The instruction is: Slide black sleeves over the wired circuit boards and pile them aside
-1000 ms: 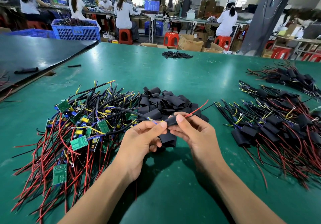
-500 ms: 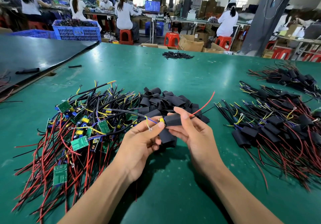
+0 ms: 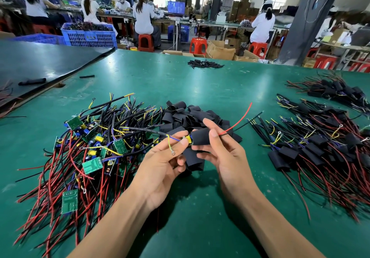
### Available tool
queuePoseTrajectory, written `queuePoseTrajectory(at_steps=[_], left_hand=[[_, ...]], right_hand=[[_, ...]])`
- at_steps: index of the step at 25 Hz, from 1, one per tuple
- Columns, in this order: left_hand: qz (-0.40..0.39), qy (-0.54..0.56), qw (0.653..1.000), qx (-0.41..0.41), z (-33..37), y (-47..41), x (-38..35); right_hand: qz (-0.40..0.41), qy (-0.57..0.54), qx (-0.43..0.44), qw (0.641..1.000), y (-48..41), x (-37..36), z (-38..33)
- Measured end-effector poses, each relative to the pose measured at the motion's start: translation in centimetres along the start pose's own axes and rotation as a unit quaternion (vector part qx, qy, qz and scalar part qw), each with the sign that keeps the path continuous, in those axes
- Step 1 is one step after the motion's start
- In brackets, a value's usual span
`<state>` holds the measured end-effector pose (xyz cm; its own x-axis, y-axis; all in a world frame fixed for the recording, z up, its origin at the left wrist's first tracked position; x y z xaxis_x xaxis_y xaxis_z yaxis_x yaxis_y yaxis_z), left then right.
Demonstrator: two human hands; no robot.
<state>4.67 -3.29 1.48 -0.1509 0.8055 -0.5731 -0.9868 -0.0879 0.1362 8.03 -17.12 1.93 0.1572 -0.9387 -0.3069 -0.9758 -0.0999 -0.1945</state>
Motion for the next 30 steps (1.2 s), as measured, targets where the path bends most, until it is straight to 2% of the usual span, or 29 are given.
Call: queuePoseTrajectory(at_steps=[3,7,24,30], left_hand=[[0.026,-0.043,0.998,-0.032,0.0,0.0,0.1],[0.047,-0.021,0.998,-0.025,-0.1,-0.1,0.1],[0.053,-0.035,0.998,-0.016,-0.1,0.1,0.4],[0.039,0.0,0.999,0.015,0.0,0.1,-0.1]], right_hand=[[0.033,0.023,0.013,0.999,-0.2,0.6,0.0],[0.037,0.024,0.018,0.999,-0.2,0.7,-0.1],[-0.008,0.075,0.024,0.997,0.5,0.1,0.9],[-0.026,0.049,0.01,0.998,0.2,0.3,0.1]])
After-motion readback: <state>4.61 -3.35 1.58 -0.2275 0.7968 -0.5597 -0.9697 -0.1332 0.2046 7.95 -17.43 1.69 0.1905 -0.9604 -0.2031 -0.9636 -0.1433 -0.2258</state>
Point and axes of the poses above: each hand's wrist, its own y-axis away from the middle knuckle, its own x-axis out of the back of the hand, z = x × y, the point moved 2 cm from there along -y, towards the middle knuckle, and after that the axes turned 4 degrees about z, right-handed, at the moved point
